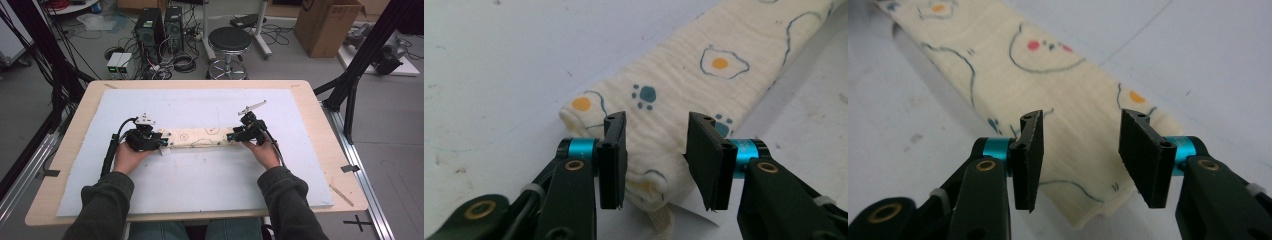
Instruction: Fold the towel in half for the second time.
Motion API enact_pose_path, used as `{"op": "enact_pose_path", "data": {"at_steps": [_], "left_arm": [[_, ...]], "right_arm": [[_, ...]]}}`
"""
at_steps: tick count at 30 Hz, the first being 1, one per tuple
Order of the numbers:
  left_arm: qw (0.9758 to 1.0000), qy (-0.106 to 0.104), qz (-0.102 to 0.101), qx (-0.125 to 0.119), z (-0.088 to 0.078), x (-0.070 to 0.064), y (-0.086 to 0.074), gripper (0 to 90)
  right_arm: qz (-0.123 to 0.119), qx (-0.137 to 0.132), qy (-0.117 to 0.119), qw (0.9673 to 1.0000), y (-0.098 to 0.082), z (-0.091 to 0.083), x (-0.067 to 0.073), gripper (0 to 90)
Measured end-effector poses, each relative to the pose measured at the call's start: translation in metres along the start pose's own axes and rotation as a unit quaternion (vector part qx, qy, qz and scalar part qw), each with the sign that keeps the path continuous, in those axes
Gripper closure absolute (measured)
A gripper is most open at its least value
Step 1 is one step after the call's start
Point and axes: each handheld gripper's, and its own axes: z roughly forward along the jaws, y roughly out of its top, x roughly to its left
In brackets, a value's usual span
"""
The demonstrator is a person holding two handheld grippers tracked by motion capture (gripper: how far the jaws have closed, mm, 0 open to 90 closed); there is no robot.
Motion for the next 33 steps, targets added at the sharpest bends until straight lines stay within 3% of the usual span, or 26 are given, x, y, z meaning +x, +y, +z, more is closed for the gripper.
{"op": "enact_pose_path", "data": {"at_steps": [4,17,33], "left_arm": [[0.9997,-0.002,-0.006,-0.025,-0.009,0.000,0.002,57.1],[0.9987,-0.015,-0.017,-0.047,-0.027,-0.007,0.007,46.8],[0.9981,-0.019,0.004,-0.058,-0.049,-0.019,0.009,40.1]], "right_arm": [[0.012,-0.030,0.002,0.9995,0.002,-0.009,0.000,47.4],[0.026,-0.058,0.002,0.9980,0.003,-0.026,0.003,37.2],[0.045,-0.098,0.005,0.9942,-0.001,-0.053,0.004,22.9]]}}
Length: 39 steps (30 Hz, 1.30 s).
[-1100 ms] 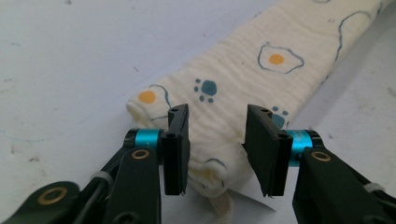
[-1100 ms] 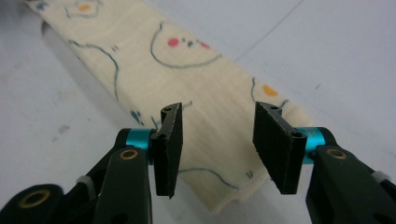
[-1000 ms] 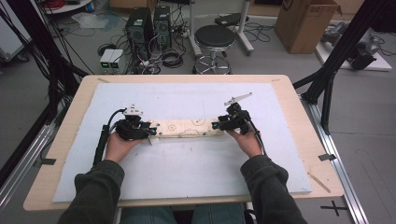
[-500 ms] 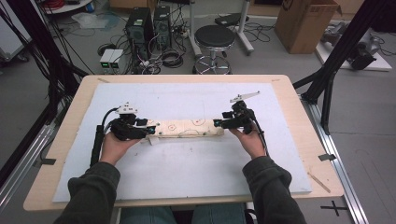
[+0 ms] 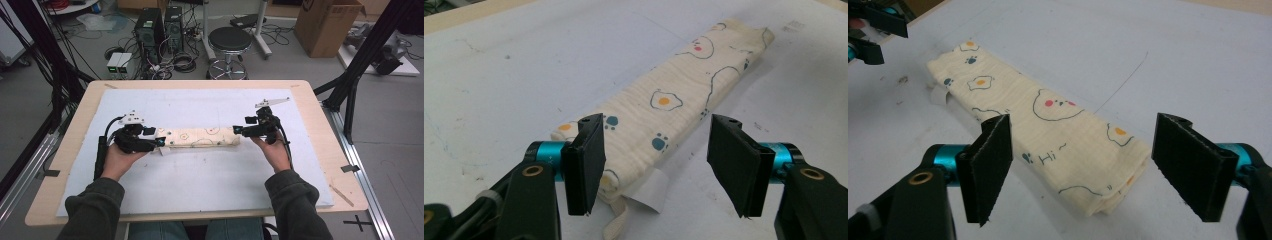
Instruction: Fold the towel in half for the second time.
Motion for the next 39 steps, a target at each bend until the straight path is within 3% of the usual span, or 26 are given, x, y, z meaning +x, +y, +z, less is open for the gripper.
{"op": "enact_pose_path", "data": {"at_steps": [8,21,30,39], "left_arm": [[0.9999,0.002,0.012,-0.004,-0.011,-0.005,-0.001,37.6],[0.9999,0.008,0.011,-0.007,-0.020,-0.005,-0.004,33.9],[0.9999,0.012,0.004,-0.009,-0.022,-0.004,-0.012,33.0],[0.9998,0.015,0.004,-0.011,-0.028,-0.004,-0.017,32.1]], "right_arm": [[-0.005,-0.006,-0.001,1.0000,-0.001,-0.010,0.002,19.5],[-0.014,-0.009,-0.007,0.9998,-0.005,-0.013,0.010,13.1],[0.002,-0.009,-0.010,0.9999,-0.021,-0.017,0.005,12.4],[0.001,-0.010,-0.017,0.9998,-0.027,-0.021,0.005,12.4]]}}
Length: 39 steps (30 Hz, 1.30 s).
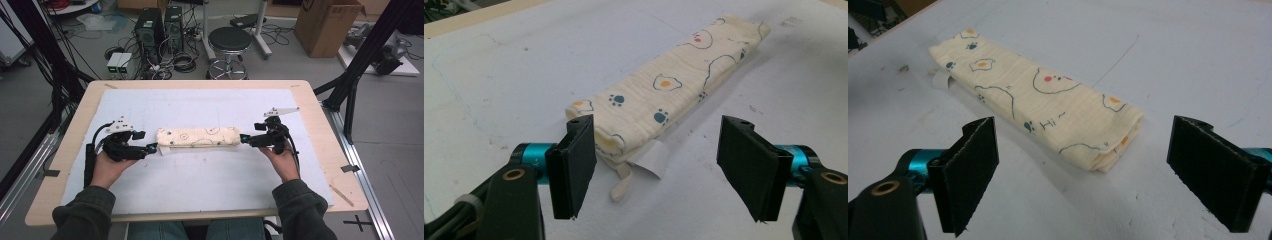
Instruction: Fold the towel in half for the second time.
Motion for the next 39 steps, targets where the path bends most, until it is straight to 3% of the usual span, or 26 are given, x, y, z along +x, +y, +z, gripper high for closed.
{"op": "enact_pose_path", "data": {"at_steps": [14,19,27,39], "left_arm": [[1.0000,0.006,-0.004,-0.006,-0.010,-0.001,-0.004,30.4],[0.9999,0.008,0.003,-0.005,-0.016,-0.002,-0.005,30.3],[0.9998,0.015,-0.009,-0.009,-0.019,-0.002,-0.014,28.2],[0.9998,0.019,-0.004,-0.008,-0.025,-0.007,-0.026,27.0]], "right_arm": [[-0.004,-0.002,-0.003,1.0000,-0.015,-0.014,-0.001,12.4],[-0.005,-0.004,-0.008,0.9999,-0.019,-0.022,-0.002,12.3],[-0.004,-0.005,-0.014,0.9999,-0.031,-0.031,-0.006,12.0],[-0.004,-0.012,-0.025,0.9996,-0.049,-0.045,-0.009,11.9]]}}
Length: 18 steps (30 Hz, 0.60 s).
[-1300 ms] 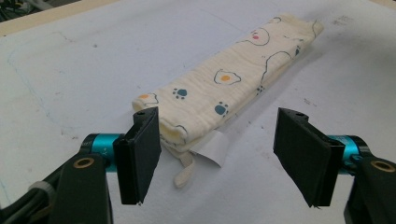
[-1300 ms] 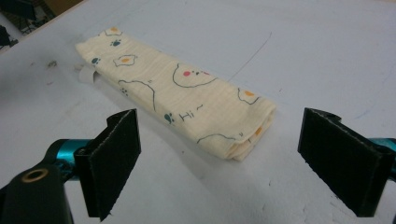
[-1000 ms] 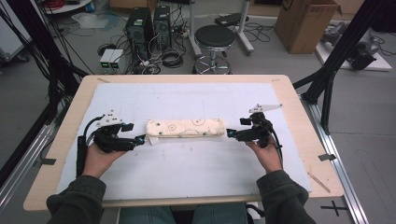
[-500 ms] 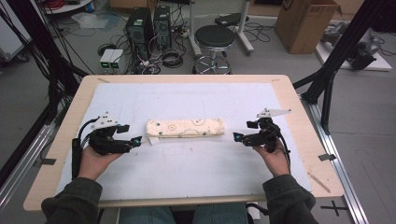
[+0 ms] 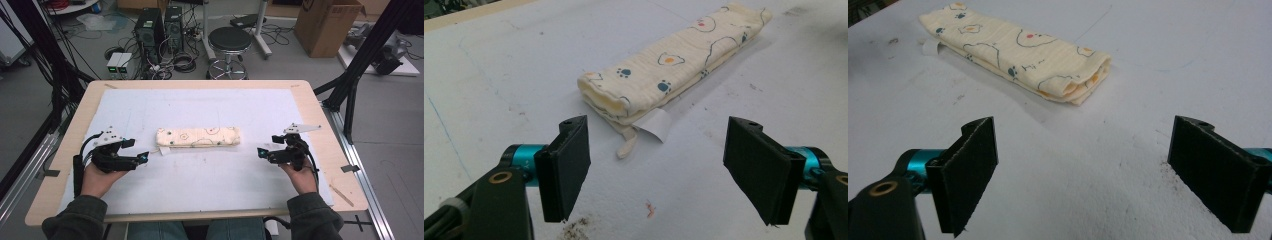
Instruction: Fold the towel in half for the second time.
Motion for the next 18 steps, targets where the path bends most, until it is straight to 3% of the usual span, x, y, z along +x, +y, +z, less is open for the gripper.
{"op": "enact_pose_path", "data": {"at_steps": [18], "left_arm": [[0.9999,0.012,-0.008,0.004,-0.013,-0.007,-0.026,25.2]], "right_arm": [[-0.001,-0.009,-0.007,0.9999,-0.021,-0.019,0.003,11.8]]}}
